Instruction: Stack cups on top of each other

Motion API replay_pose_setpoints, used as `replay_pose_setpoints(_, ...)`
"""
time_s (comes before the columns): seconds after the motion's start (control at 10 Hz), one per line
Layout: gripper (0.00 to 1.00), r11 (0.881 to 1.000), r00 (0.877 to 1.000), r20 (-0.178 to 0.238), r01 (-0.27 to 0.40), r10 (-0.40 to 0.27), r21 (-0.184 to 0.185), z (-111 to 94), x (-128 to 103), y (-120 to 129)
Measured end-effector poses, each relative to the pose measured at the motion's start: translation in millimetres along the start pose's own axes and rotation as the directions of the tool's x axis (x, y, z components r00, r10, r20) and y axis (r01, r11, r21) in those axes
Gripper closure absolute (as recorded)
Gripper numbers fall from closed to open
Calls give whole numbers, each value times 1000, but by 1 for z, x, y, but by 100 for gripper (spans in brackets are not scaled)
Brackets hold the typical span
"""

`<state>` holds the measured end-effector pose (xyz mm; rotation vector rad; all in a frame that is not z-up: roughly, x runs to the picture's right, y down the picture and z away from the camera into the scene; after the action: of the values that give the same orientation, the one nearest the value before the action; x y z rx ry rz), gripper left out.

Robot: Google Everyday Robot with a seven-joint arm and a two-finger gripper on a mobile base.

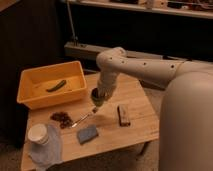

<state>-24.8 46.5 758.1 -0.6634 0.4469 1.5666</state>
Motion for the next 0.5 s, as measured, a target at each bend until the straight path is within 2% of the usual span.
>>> replay_pose_setpoints(0.1,100,998,998,-7,59,-59,-22,-5,16,29)
replay_pose_setpoints(0.3,100,988,989,-16,144,-145,-59,-9,32,67)
replay_pose_setpoints(0.4,100,979,981,-22,189,-191,-81,-8,38,90)
replay_pose_setpoints(0.5,100,964,969,-28,241,-245,-111,-8,46,116)
